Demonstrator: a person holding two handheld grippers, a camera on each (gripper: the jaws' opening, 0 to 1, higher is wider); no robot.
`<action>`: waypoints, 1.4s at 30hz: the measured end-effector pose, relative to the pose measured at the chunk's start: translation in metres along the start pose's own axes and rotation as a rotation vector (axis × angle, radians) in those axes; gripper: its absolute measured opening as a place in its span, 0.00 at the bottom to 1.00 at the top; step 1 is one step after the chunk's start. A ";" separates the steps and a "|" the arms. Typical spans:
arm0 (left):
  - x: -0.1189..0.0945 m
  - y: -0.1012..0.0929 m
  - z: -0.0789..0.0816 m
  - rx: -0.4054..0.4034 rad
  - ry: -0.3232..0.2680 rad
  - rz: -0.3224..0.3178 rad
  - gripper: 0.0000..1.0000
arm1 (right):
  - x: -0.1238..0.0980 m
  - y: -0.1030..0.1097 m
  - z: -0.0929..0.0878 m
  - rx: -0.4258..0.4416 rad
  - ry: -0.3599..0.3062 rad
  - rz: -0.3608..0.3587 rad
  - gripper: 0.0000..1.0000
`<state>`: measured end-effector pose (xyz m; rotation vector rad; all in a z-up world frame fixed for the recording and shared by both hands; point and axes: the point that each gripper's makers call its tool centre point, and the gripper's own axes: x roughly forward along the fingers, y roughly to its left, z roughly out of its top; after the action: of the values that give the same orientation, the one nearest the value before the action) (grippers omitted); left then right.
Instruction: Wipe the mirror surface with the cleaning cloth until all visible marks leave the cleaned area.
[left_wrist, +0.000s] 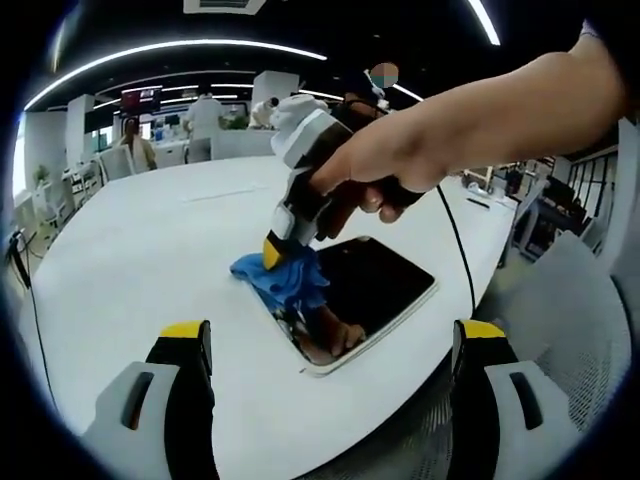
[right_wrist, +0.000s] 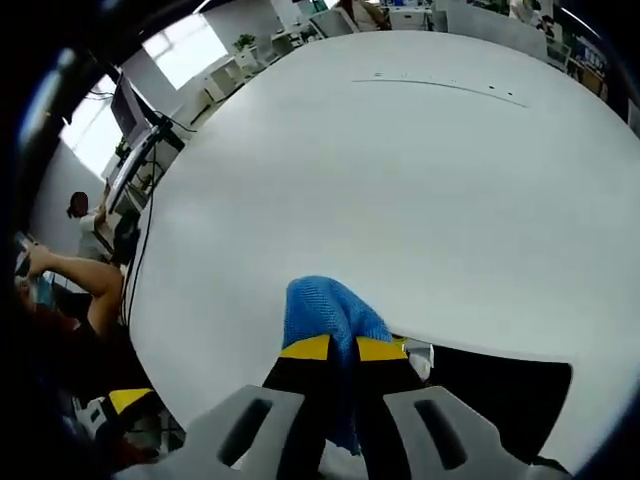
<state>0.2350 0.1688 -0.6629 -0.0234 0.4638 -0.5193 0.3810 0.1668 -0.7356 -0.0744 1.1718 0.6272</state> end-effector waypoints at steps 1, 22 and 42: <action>0.000 0.000 0.000 0.002 0.001 0.003 0.99 | 0.000 0.000 0.000 0.000 0.000 0.000 0.02; -0.001 0.004 -0.004 -0.023 0.026 0.025 0.99 | -0.006 -0.021 -0.003 0.019 -0.009 -0.024 0.02; -0.002 0.005 -0.007 -0.005 0.044 0.022 0.99 | -0.018 -0.043 -0.011 0.043 -0.021 -0.062 0.02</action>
<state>0.2329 0.1743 -0.6692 -0.0119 0.5075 -0.4980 0.3889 0.1190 -0.7355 -0.0677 1.1579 0.5469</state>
